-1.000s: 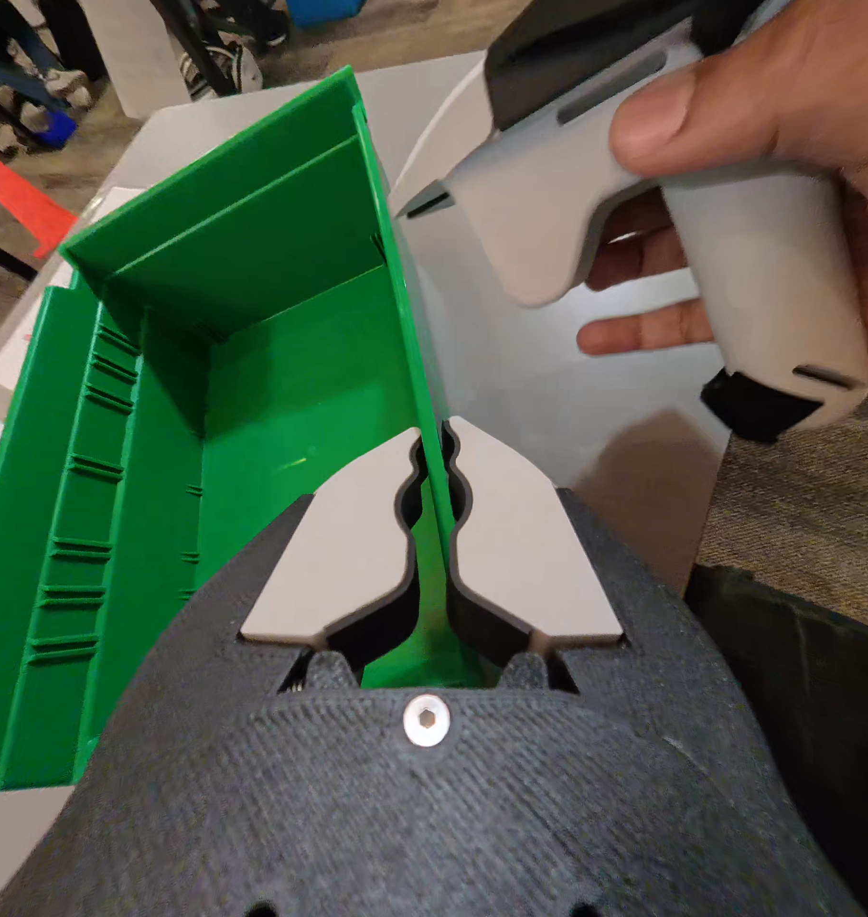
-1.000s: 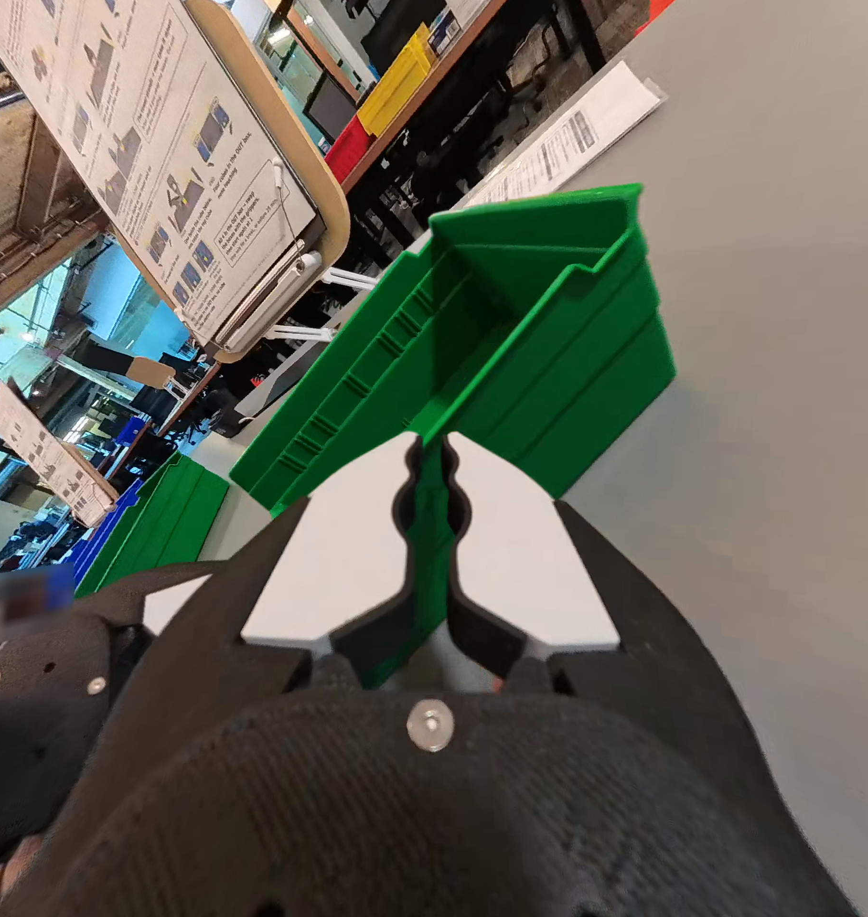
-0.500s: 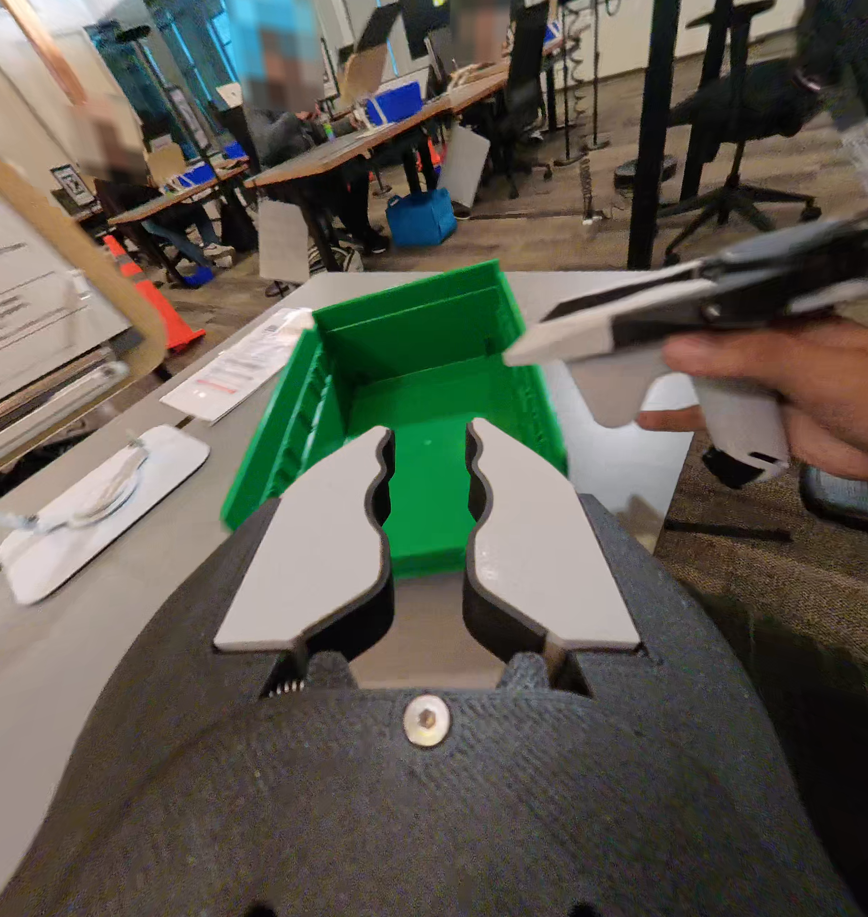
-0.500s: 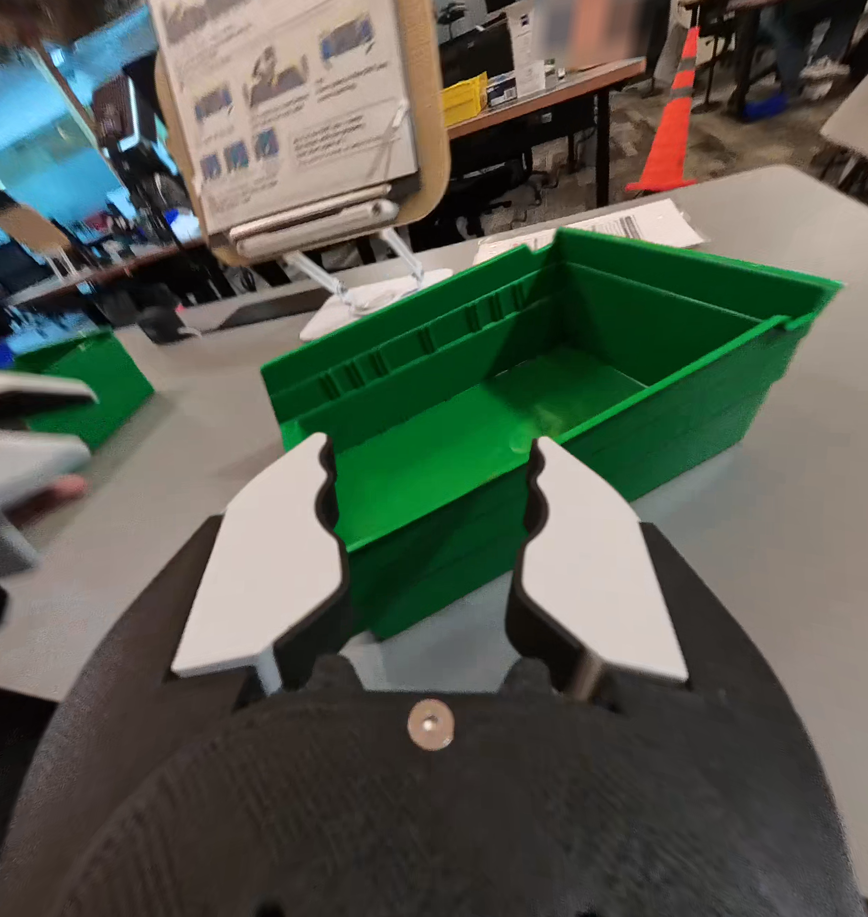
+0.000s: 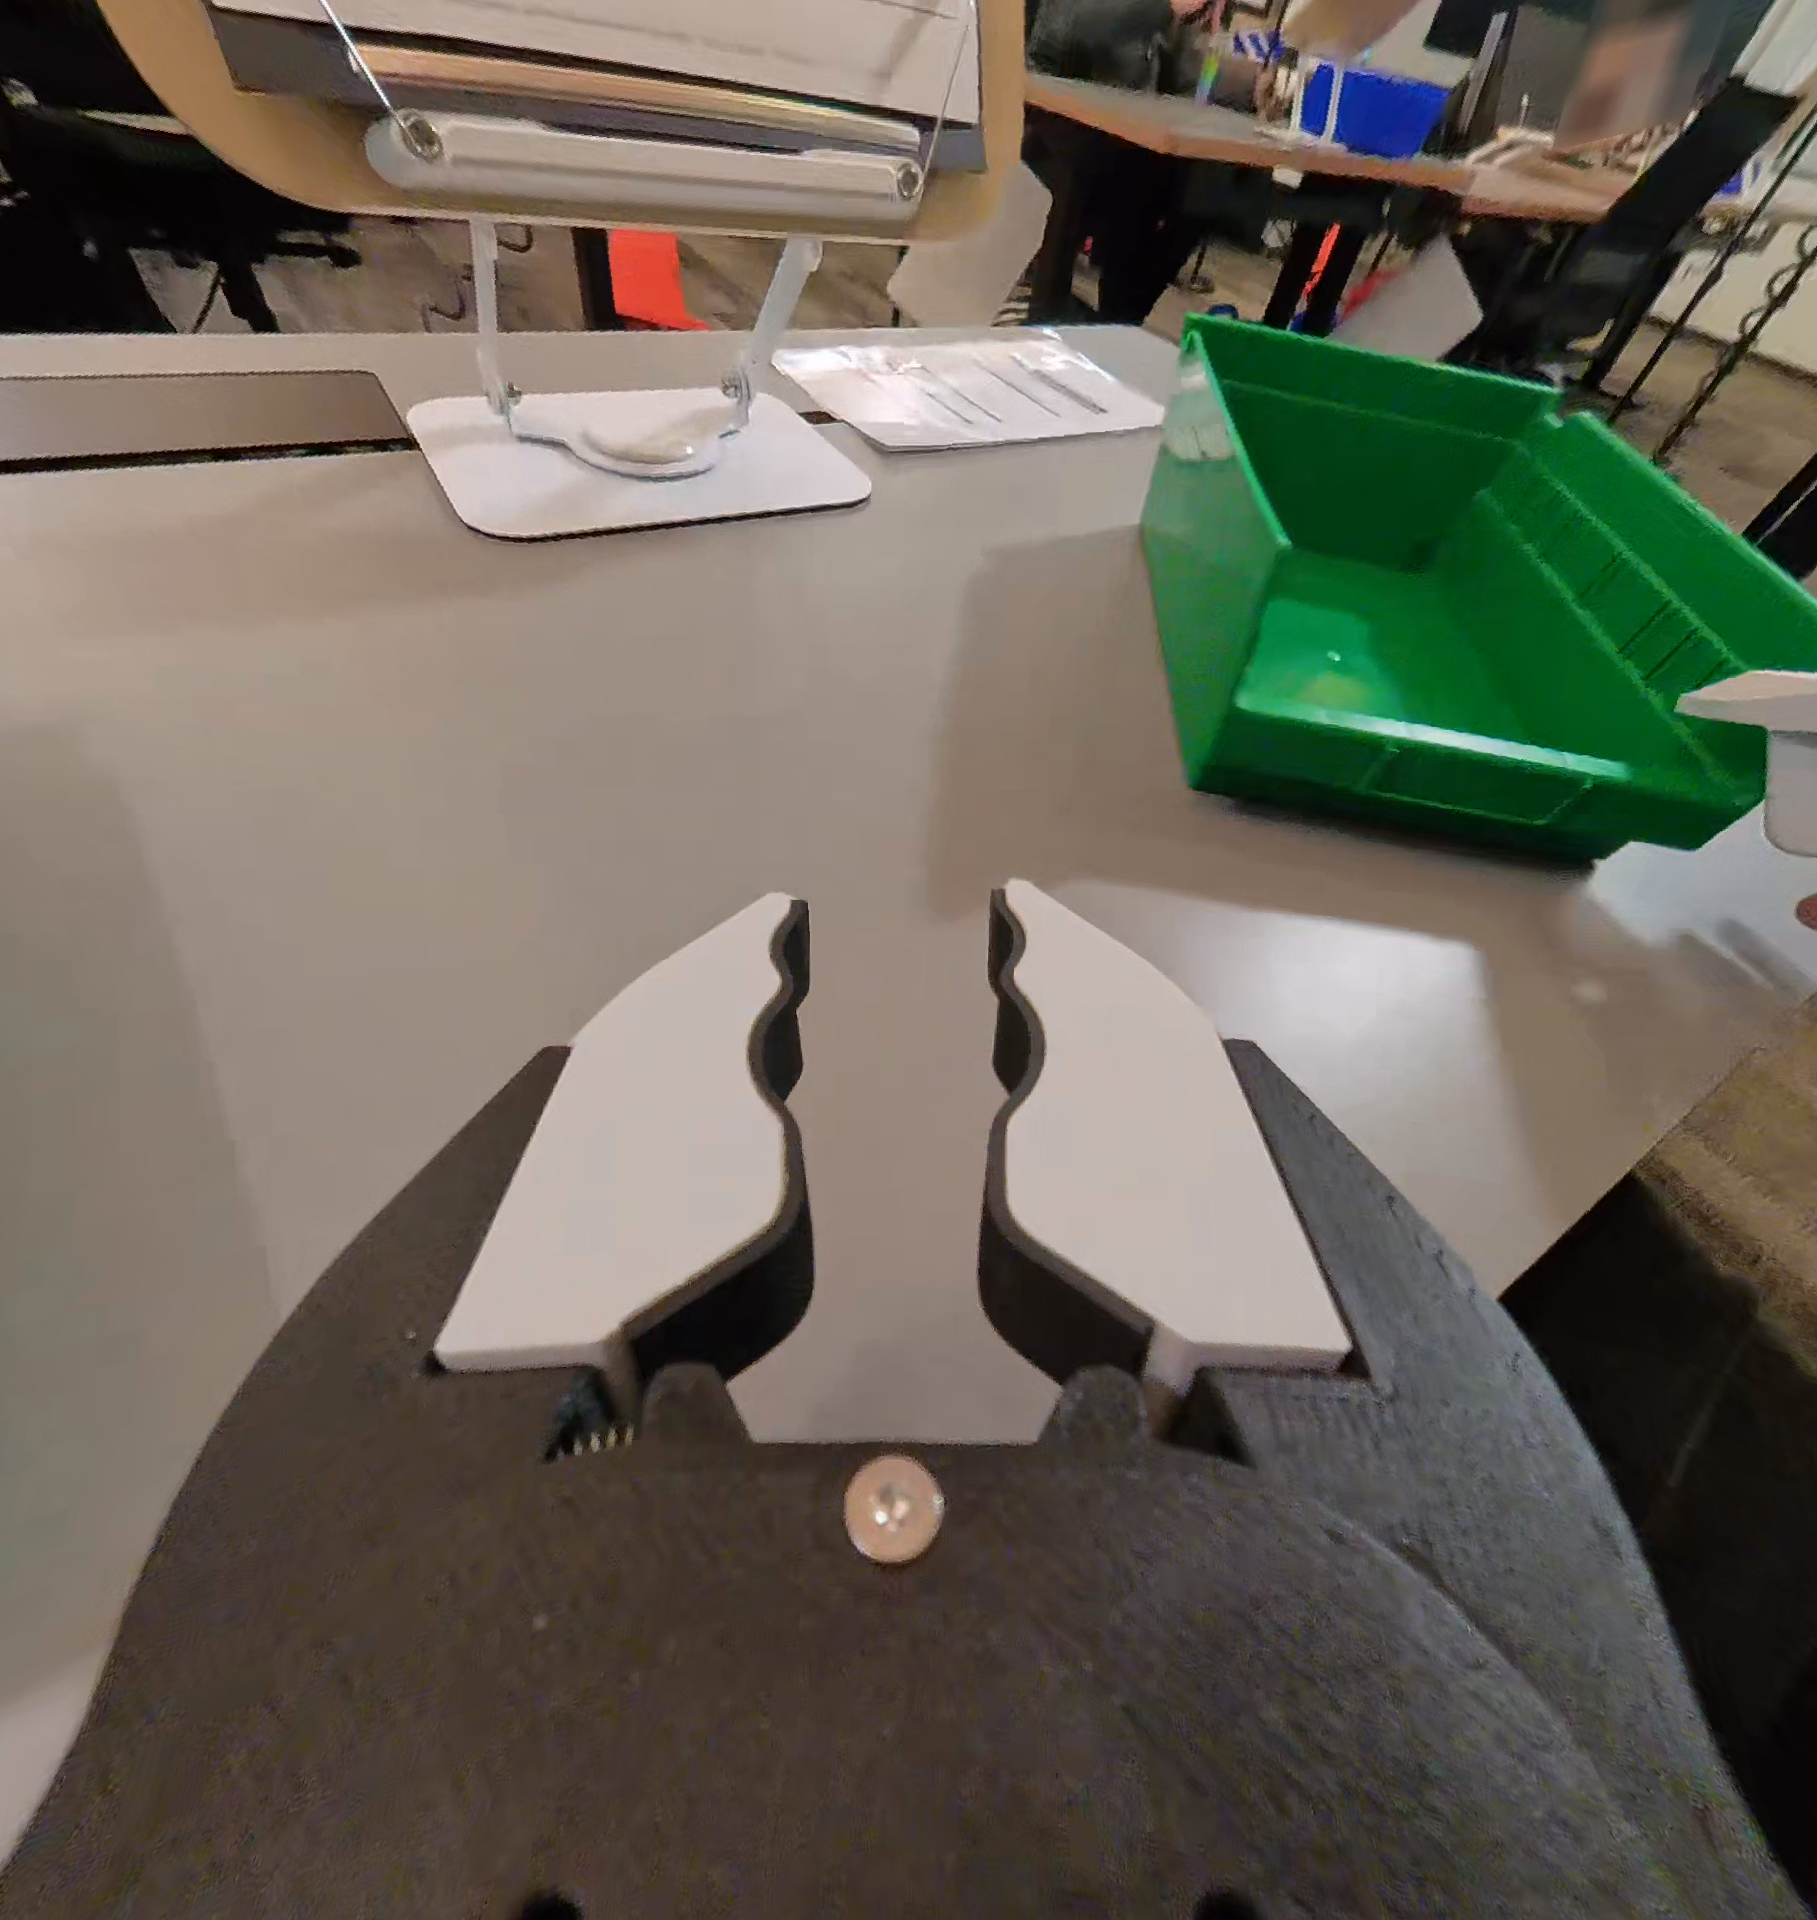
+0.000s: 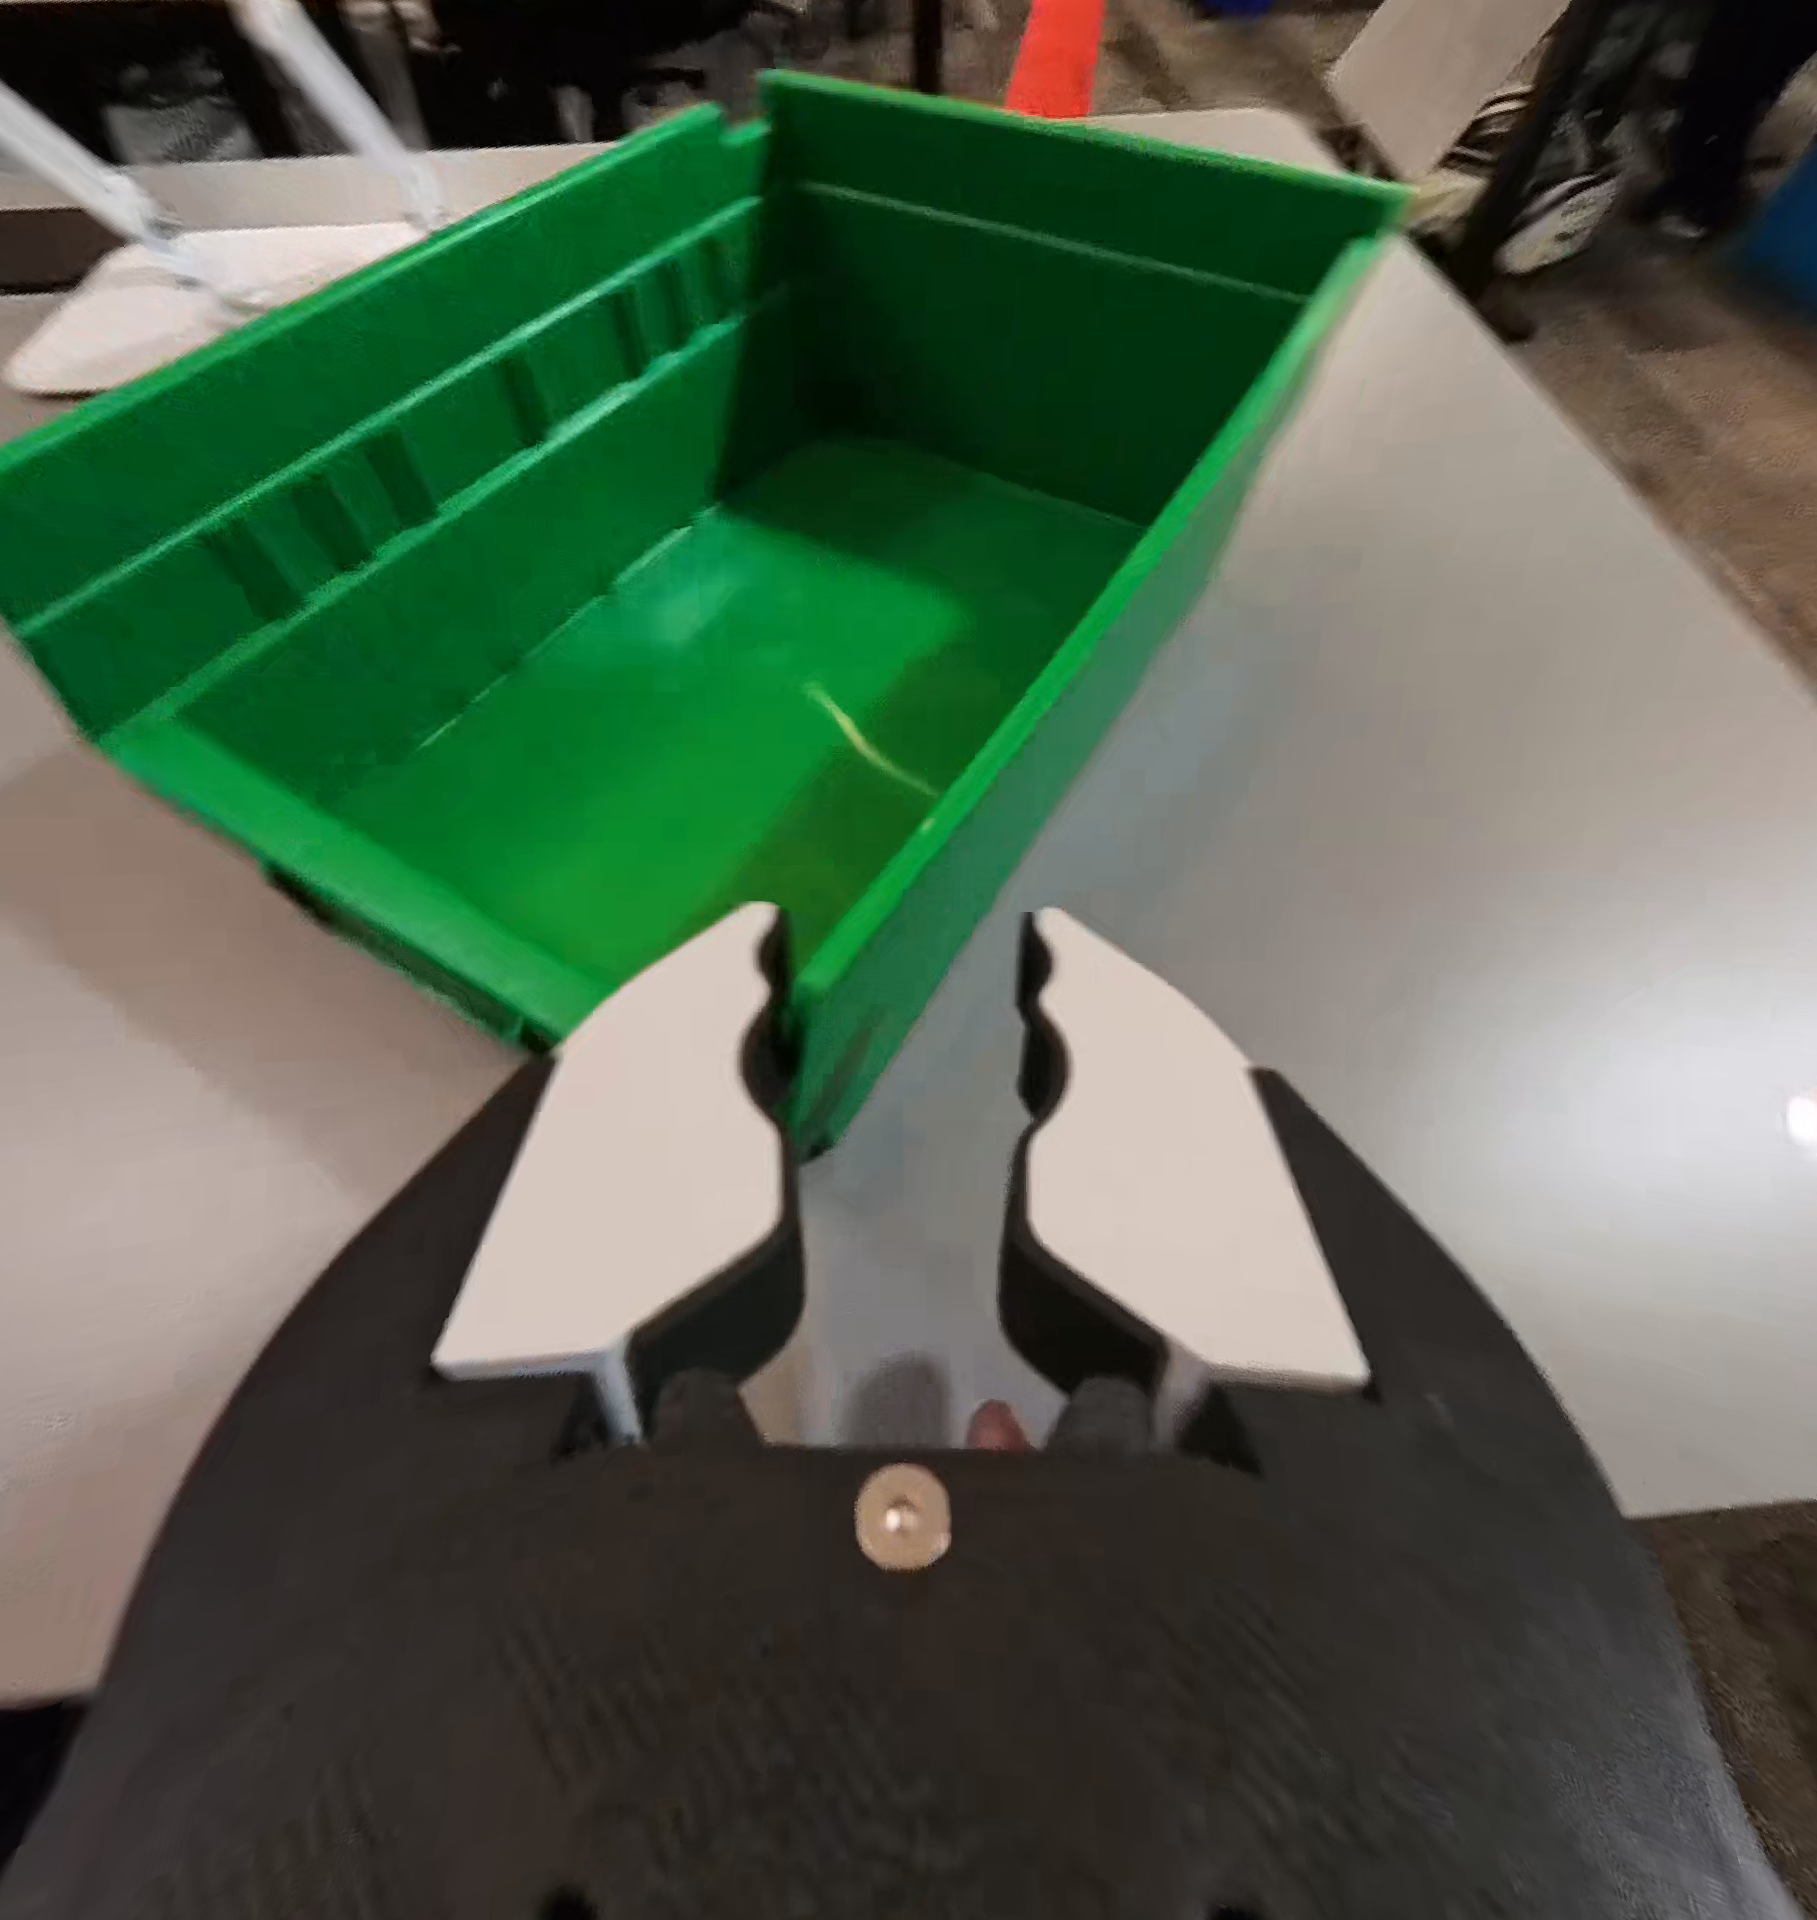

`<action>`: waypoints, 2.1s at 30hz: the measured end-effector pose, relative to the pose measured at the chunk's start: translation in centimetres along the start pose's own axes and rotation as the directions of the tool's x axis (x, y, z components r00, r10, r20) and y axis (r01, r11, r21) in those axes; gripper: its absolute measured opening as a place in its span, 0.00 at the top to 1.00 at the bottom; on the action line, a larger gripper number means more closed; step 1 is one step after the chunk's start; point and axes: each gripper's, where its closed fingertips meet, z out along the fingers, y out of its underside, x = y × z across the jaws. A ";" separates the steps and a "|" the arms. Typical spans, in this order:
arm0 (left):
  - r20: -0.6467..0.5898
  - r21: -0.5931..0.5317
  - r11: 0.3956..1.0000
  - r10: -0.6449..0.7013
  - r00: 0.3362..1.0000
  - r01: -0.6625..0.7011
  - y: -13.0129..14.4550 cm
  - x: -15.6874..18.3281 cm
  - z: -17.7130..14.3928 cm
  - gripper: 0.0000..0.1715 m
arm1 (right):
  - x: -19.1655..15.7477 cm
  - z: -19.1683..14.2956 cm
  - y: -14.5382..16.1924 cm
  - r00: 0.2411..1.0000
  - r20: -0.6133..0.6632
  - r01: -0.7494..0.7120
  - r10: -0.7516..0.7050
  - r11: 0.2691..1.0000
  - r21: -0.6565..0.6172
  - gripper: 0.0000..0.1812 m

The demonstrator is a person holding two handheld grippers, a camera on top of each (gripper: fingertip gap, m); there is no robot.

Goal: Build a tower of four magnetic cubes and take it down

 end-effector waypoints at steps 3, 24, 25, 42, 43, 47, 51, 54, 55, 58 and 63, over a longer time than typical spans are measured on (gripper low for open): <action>-0.027 -0.028 1.000 -0.008 1.000 0.008 0.6 0.7 0.3 0.80 | 4.8 1.4 -0.8 0.998 -0.064 -0.027 0.026 1.000 -0.007 0.93; 0.010 -0.061 0.995 0.078 0.997 -0.077 1.2 -1.0 1.2 0.83 | 15.4 4.8 -2.8 0.998 0.070 -0.005 0.003 0.999 0.032 0.98; 0.011 -0.063 0.995 0.083 0.996 -0.083 1.3 -1.0 1.2 0.83 | 15.5 4.8 -2.8 0.998 0.060 -0.003 0.001 0.999 0.032 0.98; -0.003 -0.093 0.990 0.106 0.994 -0.106 1.9 -0.7 1.4 0.82 | 17.3 3.8 -3.6 0.997 -0.059 -0.054 0.058 0.997 0.054 0.87; 0.001 -0.093 0.990 0.108 0.994 -0.107 1.9 -0.7 1.3 0.82 | 17.1 3.3 -4.4 0.997 -0.059 -0.048 0.052 0.996 0.072 0.85; 0.053 -0.092 0.992 0.089 0.995 -0.084 1.7 -1.5 1.2 0.78 | 15.1 -0.4 -9.4 0.998 -0.036 -0.029 0.041 0.961 0.277 0.81; 0.229 -0.025 0.995 0.103 0.968 -0.100 -0.2 -4.6 -0.3 0.67 | 9.0 -4.6 -14.2 0.999 0.029 0.003 -0.020 0.858 0.513 0.75; 0.402 0.056 0.987 0.117 0.908 -0.152 -2.7 -8.0 -3.0 0.66 | 0.1 -6.4 -15.2 0.970 0.229 -0.069 -0.086 0.802 0.593 0.71; 0.458 0.086 0.982 0.112 0.882 -0.170 -3.5 -9.2 -4.2 0.65 | -3.2 -6.7 -14.8 0.946 0.305 -0.097 -0.111 0.801 0.591 0.70; 0.584 0.103 0.975 0.100 0.806 -0.196 -4.4 -12.9 -7.1 0.65 | -12.6 -6.0 -12.1 0.847 0.511 -0.148 -0.148 0.858 0.493 0.66; 0.624 -0.059 0.994 0.109 0.774 -0.092 -1.1 -18.1 -8.3 0.65 | -23.2 -6.1 -4.3 0.551 0.808 0.037 -0.207 0.974 0.224 0.64</action>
